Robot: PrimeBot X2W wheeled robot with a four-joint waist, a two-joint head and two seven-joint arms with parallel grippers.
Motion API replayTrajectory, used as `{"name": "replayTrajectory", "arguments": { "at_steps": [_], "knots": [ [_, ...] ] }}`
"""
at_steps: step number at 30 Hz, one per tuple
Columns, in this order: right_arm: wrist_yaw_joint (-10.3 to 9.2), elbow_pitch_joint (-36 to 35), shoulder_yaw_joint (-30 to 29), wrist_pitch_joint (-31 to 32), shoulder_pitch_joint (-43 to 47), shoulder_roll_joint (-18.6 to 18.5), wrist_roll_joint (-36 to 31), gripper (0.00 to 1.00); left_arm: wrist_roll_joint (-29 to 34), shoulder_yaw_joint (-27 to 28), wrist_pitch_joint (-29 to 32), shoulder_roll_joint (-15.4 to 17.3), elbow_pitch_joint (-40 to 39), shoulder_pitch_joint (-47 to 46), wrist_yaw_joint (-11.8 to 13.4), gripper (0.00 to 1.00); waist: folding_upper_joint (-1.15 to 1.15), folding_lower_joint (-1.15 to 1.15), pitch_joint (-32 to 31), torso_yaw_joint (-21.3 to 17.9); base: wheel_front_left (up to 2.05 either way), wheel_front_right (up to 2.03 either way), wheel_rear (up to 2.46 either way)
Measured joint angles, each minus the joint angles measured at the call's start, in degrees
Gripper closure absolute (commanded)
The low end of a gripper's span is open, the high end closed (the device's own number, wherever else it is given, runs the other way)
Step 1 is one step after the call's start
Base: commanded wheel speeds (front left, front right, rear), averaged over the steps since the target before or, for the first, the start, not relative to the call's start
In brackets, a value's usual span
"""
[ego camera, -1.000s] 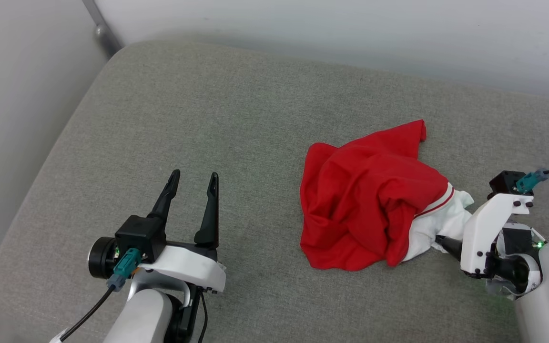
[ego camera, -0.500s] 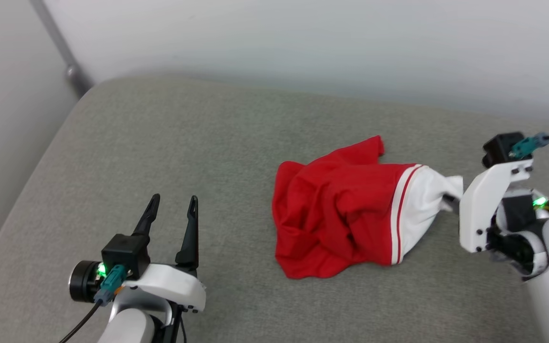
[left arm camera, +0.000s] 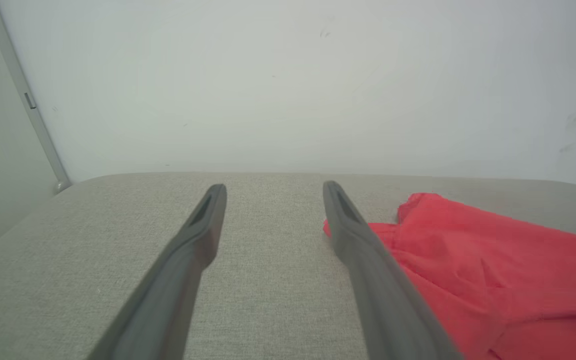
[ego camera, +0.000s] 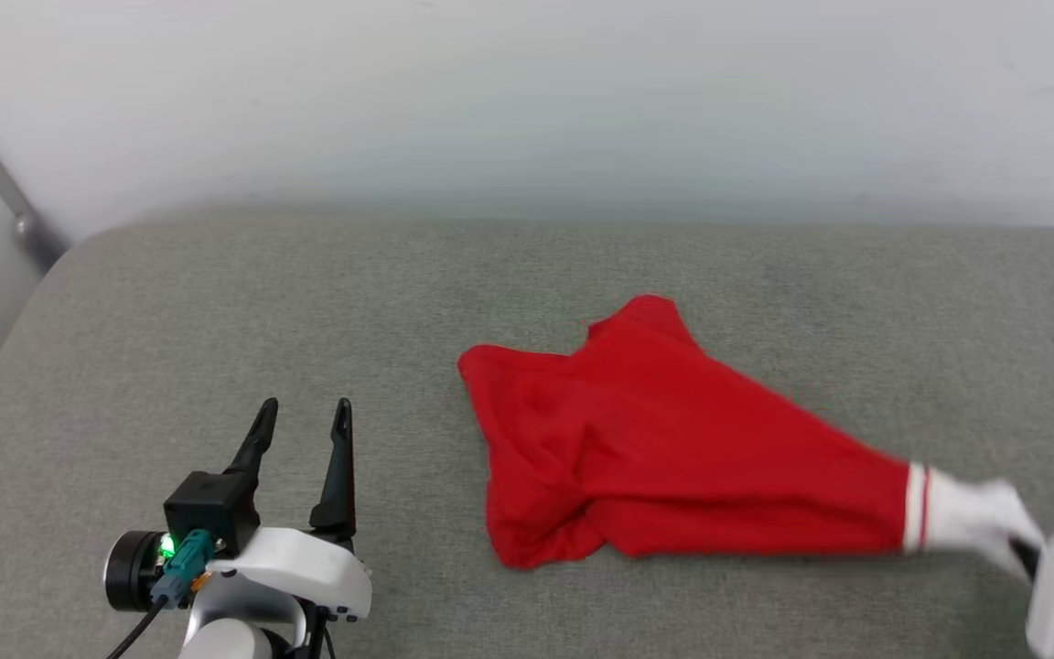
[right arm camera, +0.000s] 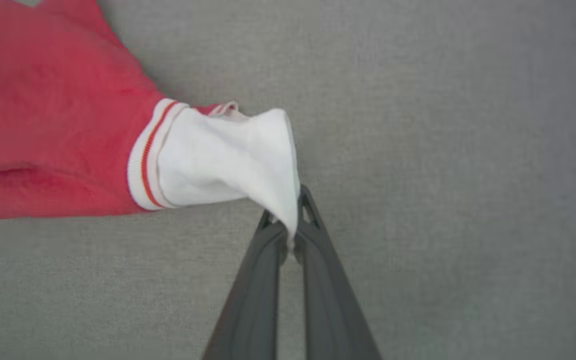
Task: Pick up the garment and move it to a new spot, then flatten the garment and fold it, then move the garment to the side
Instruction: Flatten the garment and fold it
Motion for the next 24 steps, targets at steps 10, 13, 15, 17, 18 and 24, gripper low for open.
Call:
{"name": "replayTrajectory", "arguments": {
  "at_steps": [10, 13, 15, 17, 18, 24],
  "knots": [
    [0.00, 7.73, -6.38, -16.25, 8.15, 7.22, 0.31, 0.00, -1.31, 1.57, 1.00, 1.34, -0.86, 1.92, 1.15, 0.00, 0.00, 0.00, 0.66, -2.24, 0.00, 0.00, 0.00],
    [0.00, 5.54, -5.89, -22.82, 7.99, 7.16, 0.43, 0.00, -1.59, 1.91, 1.10, 1.81, -0.92, 2.32, 1.47, 0.00, 0.00, 0.00, 0.12, -2.73, 0.00, 0.00, 0.00],
    [0.00, 3.74, -5.68, -26.89, 7.70, 6.94, -0.24, 0.00, -1.71, 2.08, 1.49, 2.09, -1.19, 2.76, 1.86, 0.00, 0.00, 0.00, -0.38, -2.99, 0.00, 0.00, 0.00],
    [0.00, 2.26, -5.22, -29.62, 7.49, 6.84, -0.74, 0.00, -1.85, 2.12, 1.79, 2.22, -1.55, 3.42, 2.29, 0.00, 0.00, 0.00, -0.89, -3.26, 0.00, 0.00, 0.00],
    [0.00, 1.54, -4.85, -30.89, 7.44, 6.83, -1.46, 0.00, -1.93, 2.18, 1.88, 2.29, -1.70, 3.61, 2.33, 0.00, 0.00, 0.00, -1.15, -3.37, 0.00, 0.00, 0.00],
    [0.00, -2.83, 0.79, -36.44, 6.75, 7.31, -3.88, 0.00, -2.20, 2.08, 2.44, 2.58, -2.00, 4.65, 2.56, 0.00, 0.00, 0.00, -2.55, -3.64, 0.00, 0.00, 0.00]
  ]
}}
